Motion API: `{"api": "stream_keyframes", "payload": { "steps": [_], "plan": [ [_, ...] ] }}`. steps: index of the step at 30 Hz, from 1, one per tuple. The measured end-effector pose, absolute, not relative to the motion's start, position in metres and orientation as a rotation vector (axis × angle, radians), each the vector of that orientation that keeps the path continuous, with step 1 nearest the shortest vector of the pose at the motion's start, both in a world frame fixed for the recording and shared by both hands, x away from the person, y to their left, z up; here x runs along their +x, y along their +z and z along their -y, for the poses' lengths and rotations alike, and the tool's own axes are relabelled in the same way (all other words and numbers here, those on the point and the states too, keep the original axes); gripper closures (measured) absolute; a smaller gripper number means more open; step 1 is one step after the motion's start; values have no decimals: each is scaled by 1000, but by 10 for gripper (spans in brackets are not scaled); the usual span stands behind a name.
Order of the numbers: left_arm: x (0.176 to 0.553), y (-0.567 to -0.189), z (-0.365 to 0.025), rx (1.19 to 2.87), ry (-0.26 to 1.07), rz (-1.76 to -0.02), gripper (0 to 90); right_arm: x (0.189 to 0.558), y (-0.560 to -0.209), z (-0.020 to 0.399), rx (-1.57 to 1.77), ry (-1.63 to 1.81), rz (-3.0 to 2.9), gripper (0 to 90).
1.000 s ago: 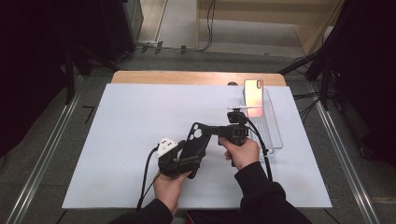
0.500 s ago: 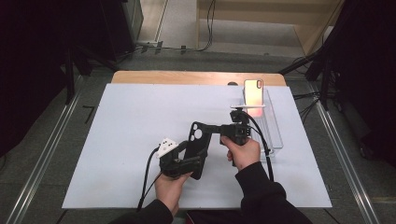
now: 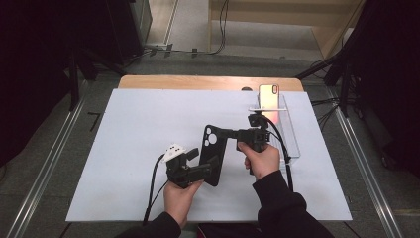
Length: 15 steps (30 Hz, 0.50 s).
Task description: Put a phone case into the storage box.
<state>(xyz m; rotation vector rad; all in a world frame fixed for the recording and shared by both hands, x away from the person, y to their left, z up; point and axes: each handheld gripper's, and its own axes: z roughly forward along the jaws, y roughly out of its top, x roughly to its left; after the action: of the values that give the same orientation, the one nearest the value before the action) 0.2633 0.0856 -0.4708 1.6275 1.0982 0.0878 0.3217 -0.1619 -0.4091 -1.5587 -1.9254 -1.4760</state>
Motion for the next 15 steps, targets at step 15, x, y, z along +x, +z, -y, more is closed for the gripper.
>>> {"api": "stream_keyframes", "payload": {
  "steps": [15],
  "plan": [
    [276, -459, -89, 1791, -126, -1033, 149, 311, -394, 167, -1520, -1532, 2180, 773]
  ]
}}
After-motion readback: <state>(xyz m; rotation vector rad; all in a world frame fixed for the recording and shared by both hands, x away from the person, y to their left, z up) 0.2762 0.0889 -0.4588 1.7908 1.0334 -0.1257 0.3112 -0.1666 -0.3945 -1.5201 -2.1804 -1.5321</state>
